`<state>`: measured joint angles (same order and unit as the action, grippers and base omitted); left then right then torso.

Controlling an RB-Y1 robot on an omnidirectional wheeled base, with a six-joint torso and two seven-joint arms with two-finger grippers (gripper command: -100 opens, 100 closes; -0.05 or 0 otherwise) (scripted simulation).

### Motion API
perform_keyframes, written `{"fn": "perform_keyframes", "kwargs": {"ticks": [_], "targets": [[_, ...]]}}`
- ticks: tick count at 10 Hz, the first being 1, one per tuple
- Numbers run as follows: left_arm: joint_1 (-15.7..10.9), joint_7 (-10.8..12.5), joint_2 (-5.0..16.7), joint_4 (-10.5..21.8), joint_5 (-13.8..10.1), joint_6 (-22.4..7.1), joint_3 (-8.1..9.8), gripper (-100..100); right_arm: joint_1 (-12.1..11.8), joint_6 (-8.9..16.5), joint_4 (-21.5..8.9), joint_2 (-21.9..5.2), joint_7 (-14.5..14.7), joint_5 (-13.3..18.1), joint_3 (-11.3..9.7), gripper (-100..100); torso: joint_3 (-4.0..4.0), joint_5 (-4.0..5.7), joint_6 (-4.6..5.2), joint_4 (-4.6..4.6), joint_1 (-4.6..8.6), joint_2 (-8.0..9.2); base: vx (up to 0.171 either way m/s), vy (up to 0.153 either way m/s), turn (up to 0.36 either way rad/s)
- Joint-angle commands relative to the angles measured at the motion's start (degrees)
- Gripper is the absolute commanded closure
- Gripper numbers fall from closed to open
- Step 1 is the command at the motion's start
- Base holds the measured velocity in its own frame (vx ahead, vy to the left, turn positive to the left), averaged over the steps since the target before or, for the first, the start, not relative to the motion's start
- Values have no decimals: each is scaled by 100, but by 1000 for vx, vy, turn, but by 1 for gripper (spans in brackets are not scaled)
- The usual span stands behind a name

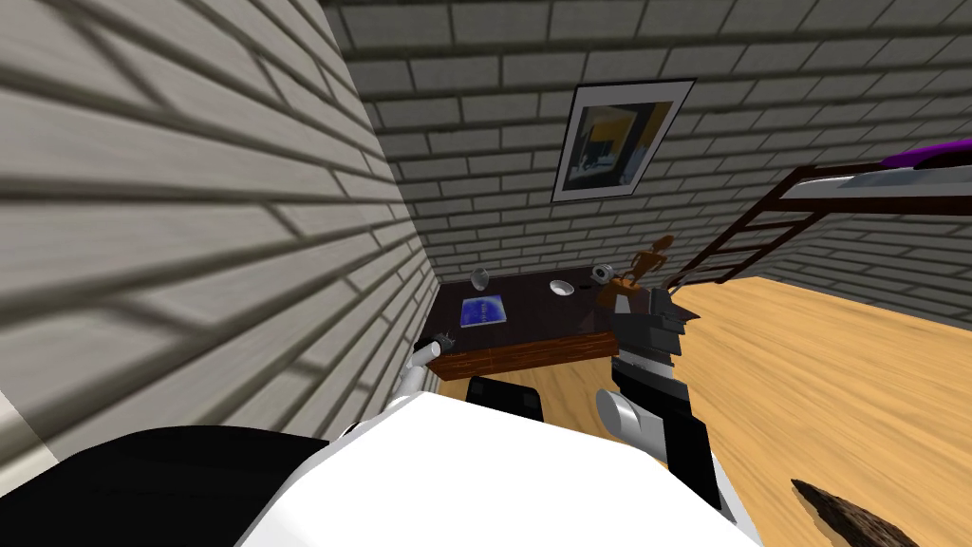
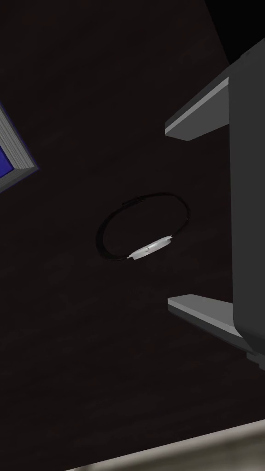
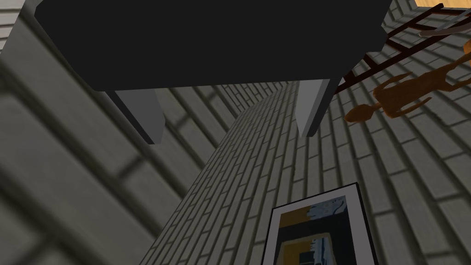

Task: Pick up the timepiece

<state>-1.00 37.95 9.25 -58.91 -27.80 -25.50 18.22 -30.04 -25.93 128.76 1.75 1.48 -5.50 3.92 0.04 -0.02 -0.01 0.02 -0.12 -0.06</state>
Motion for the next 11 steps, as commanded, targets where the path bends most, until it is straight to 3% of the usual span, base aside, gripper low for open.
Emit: {"fn": "perform_keyframes", "kwargs": {"ticks": [1,2,3,4,6,9,10,11], "targets": [[0,0,0,0,0,0,0,0,0,0,0,0,0,0,0,0,0,0,0,0,0,0,2,5,-1],[-234,-136,42,285,-163,173,-19,-100,0,0,0,0,0,0,0,0,-2,2,0,-1,8,4,-21,14,-13],[-234,-136,42,395,-163,173,-19,-100,1,0,0,0,0,0,0,0,-6,2,2,-2,7,10,-23,17,-18],[-468,-271,85,600,-326,345,-38,-100,1,0,0,0,0,0,0,0,-8,2,0,-3,6,13,-31,20,-13],[-468,-271,85,791,-326,345,-38,-100,1,0,0,0,0,0,0,0,-9,2,0,-3,7,16,-19,10,-6],[-935,-541,169,1382,-652,688,-77,-100,1,0,0,0,0,0,0,0,-8,2,0,-3,7,14,-24,15,-13],[-935,-541,169,1553,-652,688,-77,-100,1,0,0,0,0,0,0,0,-9,2,1,-4,5,15,-26,17,-12],[-1169,-676,211,1731,-815,859,-96,-100,1,0,0,0,0,0,0,0,-9,1,0,-3,6,15,-31,17,-12]]}}
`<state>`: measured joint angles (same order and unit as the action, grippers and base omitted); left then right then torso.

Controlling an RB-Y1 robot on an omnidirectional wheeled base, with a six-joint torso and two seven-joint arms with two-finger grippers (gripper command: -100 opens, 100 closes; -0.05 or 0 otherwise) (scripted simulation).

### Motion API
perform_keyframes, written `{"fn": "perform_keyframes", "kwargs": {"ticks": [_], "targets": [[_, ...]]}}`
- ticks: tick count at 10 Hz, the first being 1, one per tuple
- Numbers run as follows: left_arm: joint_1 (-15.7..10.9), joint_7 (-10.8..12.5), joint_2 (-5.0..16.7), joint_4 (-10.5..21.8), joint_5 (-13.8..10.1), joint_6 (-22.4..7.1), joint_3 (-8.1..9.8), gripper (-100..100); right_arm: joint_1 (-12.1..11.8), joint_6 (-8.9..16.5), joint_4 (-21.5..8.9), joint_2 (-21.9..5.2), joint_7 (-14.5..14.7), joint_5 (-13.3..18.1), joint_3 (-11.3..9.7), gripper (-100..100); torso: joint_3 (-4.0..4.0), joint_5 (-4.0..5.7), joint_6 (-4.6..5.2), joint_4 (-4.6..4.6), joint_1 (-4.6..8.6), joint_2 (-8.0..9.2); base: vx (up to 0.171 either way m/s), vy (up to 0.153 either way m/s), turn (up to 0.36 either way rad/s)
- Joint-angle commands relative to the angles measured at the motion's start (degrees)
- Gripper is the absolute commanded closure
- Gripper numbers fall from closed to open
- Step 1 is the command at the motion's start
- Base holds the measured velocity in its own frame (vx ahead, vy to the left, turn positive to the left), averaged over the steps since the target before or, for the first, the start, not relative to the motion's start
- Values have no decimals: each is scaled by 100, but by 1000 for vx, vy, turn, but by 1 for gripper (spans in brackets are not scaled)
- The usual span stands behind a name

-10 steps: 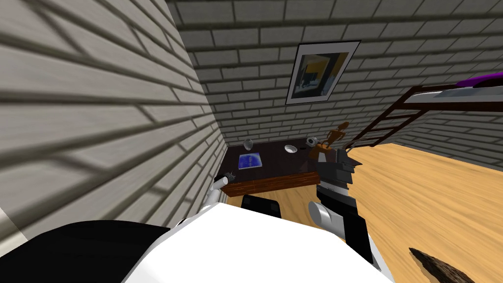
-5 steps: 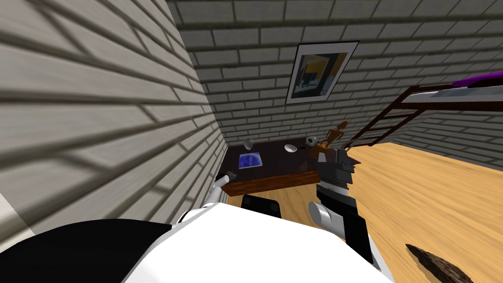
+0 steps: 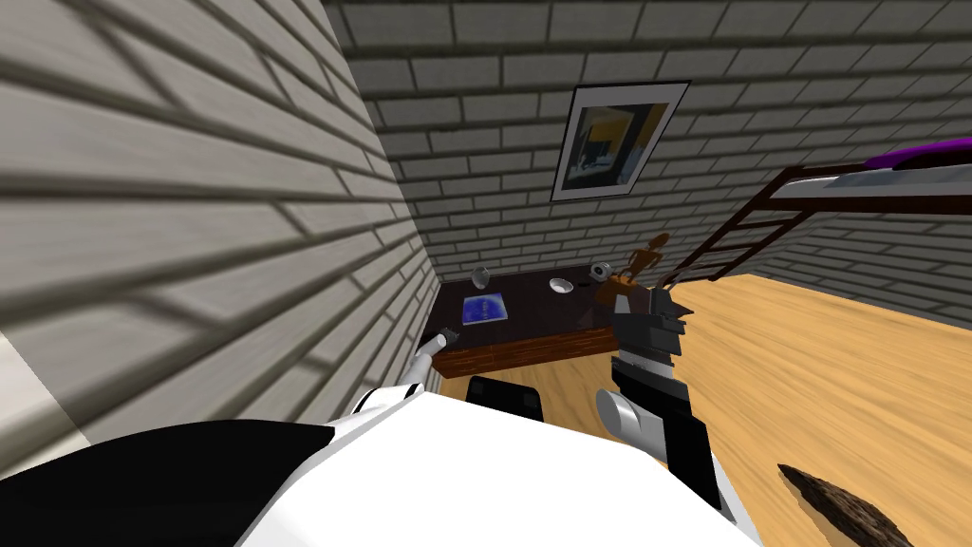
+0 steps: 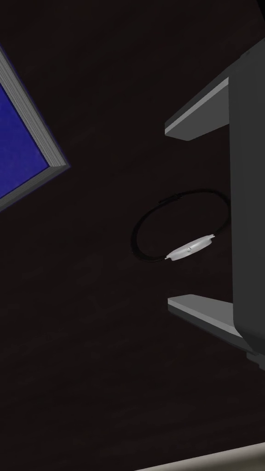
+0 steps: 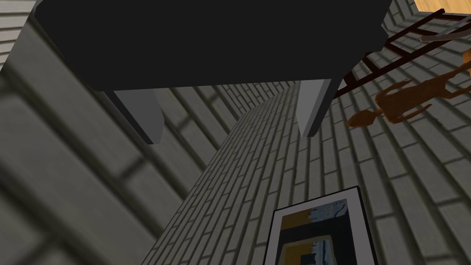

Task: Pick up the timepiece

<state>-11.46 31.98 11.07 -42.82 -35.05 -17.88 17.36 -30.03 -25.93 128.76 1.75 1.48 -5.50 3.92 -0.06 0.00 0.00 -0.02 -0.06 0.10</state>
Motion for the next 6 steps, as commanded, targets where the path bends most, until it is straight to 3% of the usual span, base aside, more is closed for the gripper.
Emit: {"fn": "perform_keyframes", "kwargs": {"ticks": [1,2,3,6], "targets": [[-124,-79,30,286,-90,97,-11,-100,0,0,0,0,0,0,0,0,0,0,0,0,0,0,-23,14,-15],[-124,-79,30,371,-90,97,-11,-100,0,0,0,0,0,0,0,0,1,0,-2,1,1,-1,-9,5,1],[-358,-214,72,653,-253,269,-30,-100,0,0,0,0,0,0,0,0,3,0,-2,2,3,-5,-17,10,-12],[-591,-350,114,1164,-416,441,-49,-100,0,0,0,0,0,0,0,0,0,0,-1,0,-1,-1,-26,16,-13]]}}
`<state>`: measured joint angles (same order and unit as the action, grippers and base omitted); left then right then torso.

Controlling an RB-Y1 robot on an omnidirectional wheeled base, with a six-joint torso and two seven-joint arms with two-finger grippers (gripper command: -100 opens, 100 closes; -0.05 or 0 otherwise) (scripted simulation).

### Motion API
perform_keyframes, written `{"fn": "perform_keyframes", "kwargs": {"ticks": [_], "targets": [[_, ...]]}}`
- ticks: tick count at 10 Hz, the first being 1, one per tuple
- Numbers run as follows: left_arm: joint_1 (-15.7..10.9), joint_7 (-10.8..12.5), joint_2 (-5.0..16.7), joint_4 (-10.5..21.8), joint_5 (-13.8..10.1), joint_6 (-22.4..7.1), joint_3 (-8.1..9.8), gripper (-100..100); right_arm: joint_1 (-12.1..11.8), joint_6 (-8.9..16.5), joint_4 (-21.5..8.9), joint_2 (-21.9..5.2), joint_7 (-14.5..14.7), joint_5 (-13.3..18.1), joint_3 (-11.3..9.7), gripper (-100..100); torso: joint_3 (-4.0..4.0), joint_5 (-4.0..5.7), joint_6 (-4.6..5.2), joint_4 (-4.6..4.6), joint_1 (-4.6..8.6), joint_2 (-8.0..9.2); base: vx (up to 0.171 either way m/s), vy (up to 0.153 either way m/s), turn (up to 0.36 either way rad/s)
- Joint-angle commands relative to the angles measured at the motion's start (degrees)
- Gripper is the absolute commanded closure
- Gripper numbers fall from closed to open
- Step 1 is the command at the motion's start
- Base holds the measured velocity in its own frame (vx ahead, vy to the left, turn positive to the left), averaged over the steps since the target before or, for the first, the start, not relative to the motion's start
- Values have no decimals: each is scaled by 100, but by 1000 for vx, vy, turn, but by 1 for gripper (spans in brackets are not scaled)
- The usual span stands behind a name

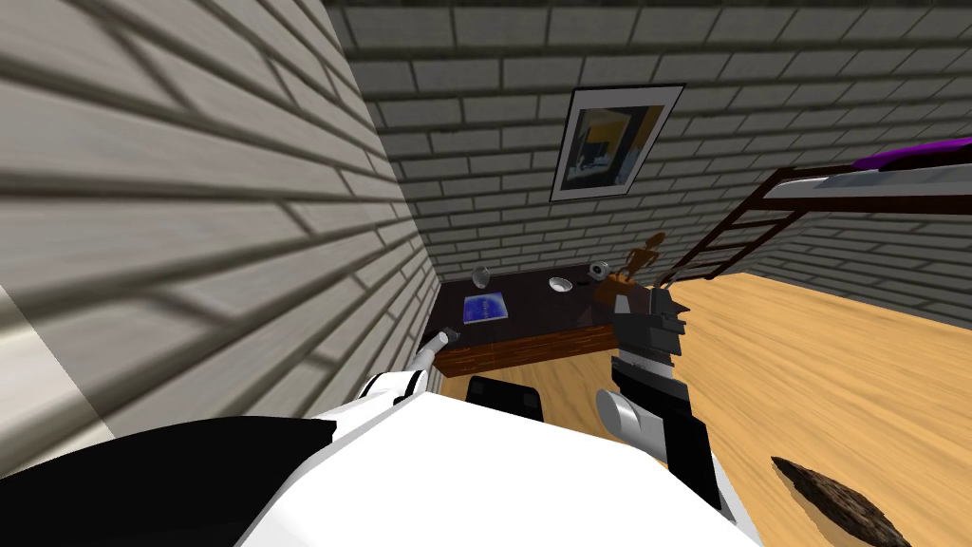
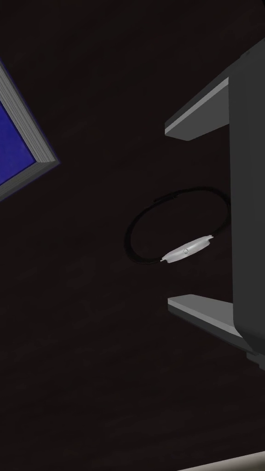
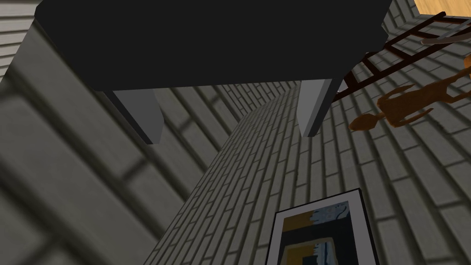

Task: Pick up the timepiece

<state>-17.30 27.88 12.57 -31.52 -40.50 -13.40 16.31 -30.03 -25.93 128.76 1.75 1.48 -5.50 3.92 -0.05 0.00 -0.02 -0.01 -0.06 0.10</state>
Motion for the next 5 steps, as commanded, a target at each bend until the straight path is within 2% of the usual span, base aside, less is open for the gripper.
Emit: {"fn": "perform_keyframes", "kwargs": {"ticks": [1,2,3,5], "targets": [[-241,-74,6,286,-33,164,38,-100,0,0,0,0,0,0,0,0,0,0,0,0,0,0,-28,17,-14],[-241,-74,6,396,-33,164,38,-100,0,0,0,0,0,0,0,0,0,1,1,-1,0,0,-25,13,-12],[-474,-210,49,561,-197,335,18,-100,0,0,0,0,0,0,0,0,0,0,0,0,2,0,-29,15,-10],[-474,-210,49,755,-197,335,18,-100,0,0,0,0,0,0,0,0,0,1,0,0,2,-1,-18,10,-7]]}}
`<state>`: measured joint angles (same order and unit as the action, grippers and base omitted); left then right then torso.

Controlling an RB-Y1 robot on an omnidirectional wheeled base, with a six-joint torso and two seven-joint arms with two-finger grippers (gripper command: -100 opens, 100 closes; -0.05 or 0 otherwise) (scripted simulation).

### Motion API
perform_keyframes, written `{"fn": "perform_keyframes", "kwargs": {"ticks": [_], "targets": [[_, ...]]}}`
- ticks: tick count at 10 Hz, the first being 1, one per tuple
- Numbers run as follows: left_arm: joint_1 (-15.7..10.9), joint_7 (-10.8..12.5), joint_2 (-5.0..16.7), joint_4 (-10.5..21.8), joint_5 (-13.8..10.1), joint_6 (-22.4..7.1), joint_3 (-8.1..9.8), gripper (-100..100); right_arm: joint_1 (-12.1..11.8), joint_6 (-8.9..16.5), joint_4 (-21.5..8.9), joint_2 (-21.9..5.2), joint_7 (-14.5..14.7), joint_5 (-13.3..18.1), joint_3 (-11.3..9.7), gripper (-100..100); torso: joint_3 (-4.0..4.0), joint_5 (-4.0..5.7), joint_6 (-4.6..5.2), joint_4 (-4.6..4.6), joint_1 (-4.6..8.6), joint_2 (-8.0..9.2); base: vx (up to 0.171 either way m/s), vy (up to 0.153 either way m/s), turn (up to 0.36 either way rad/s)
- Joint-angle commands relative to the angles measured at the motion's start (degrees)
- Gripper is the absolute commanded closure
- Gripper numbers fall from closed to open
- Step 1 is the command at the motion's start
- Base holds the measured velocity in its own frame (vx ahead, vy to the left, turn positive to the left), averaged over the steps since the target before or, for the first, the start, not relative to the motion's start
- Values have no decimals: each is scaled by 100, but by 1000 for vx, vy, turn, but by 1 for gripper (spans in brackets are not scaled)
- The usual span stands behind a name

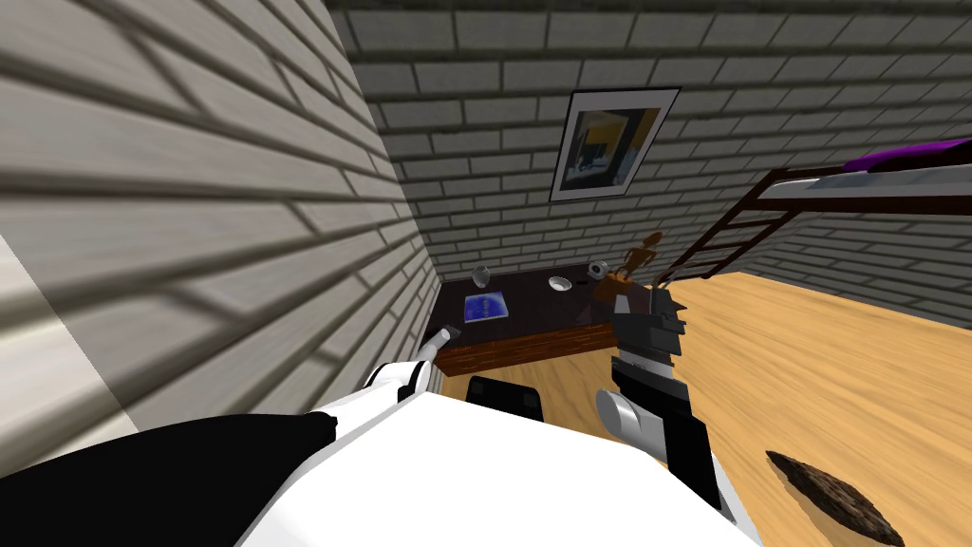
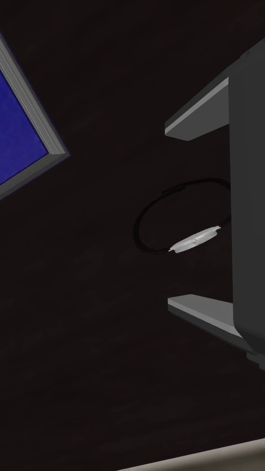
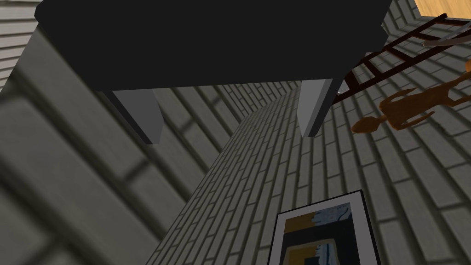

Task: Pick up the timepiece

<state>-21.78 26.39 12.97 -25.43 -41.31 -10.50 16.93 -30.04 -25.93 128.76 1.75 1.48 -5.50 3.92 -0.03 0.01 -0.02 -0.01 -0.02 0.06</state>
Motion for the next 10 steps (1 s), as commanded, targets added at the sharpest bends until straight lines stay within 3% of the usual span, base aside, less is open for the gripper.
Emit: {"fn": "perform_keyframes", "kwargs": {"ticks": [1,2,3,4,5,6,10], "targets": [[-26,-61,9,218,-116,46,-44,-100,0,0,0,0,0,0,0,0,0,0,0,0,0,0,0,0,0],[-260,-196,52,468,-279,217,-63,-100,0,0,0,0,0,0,0,0,2,0,0,1,2,-3,-15,10,-14],[-260,-196,52,479,-149,217,-63,-100,0,0,0,0,0,0,0,0,1,1,1,0,0,-1,-21,12,-14],[-260,-196,52,603,-222,217,-63,-100,0,0,0,0,0,0,0,0,0,0,1,0,-1,1,-12,5,-1],[-229,-157,51,496,-189,189,-60,-100,0,0,0,0,0,0,0,0,0,0,0,0,0,-1,0,0,0],[-231,-192,55,517,-219,201,-71,100,0,0,0,0,0,0,0,0,2,1,0,0,2,-3,0,0,0],[-233,-183,56,511,-220,207,-66,100,0,0,0,0,0,0,0,0,7,0,4,5,2,-10,0,0,0]]}}
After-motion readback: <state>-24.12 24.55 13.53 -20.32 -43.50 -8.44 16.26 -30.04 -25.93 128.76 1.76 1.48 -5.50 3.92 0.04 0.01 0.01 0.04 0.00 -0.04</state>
